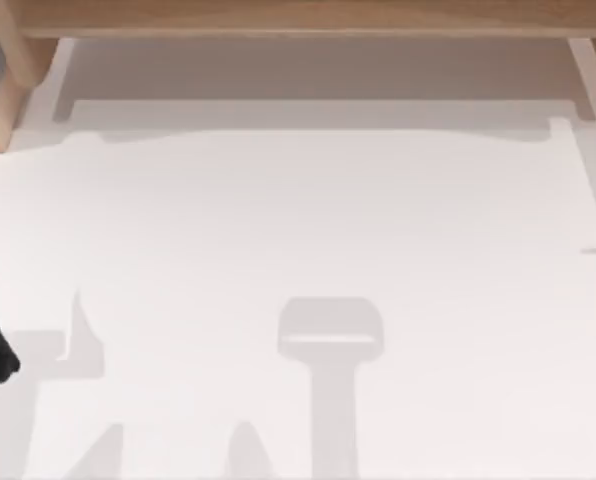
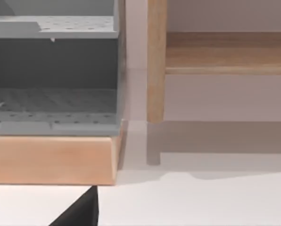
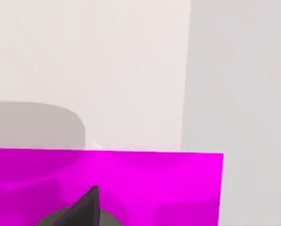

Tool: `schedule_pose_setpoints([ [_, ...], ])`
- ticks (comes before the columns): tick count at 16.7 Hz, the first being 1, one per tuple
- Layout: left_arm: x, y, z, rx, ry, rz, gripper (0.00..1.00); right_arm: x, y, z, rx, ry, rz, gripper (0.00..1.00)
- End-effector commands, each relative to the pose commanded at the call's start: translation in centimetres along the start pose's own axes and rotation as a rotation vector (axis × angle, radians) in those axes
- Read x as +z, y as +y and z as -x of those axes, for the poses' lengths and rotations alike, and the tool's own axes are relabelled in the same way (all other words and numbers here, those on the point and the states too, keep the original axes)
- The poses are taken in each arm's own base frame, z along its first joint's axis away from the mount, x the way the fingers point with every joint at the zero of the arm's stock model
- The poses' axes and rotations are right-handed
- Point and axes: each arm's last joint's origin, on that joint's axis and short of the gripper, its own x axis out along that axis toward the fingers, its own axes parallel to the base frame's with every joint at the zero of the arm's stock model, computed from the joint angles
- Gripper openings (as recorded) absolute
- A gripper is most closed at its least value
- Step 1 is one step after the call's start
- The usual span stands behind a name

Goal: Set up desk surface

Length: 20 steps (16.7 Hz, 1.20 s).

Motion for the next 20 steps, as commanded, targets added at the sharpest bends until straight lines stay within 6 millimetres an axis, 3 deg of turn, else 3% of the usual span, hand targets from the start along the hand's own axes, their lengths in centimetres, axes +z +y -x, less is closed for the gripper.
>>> schedule_pose_setpoints([
  [5, 0.0, 0.0, 0.0, 0.0, 0.0, 0.0, 1.0, 1.4, -0.5, -1.6, -0.209, -0.236, 0.187, 1.0],
  [10, 0.0, 0.0, 0.0, 0.0, 0.0, 0.0, 1.0, 2.4, 0.4, -3.1, -0.427, -0.472, 0.433, 1.0],
  [20, 0.0, 0.0, 0.0, 0.0, 0.0, 0.0, 1.0, 3.3, 6.4, -4.4, -0.777, -0.849, 0.932, 1.0],
])
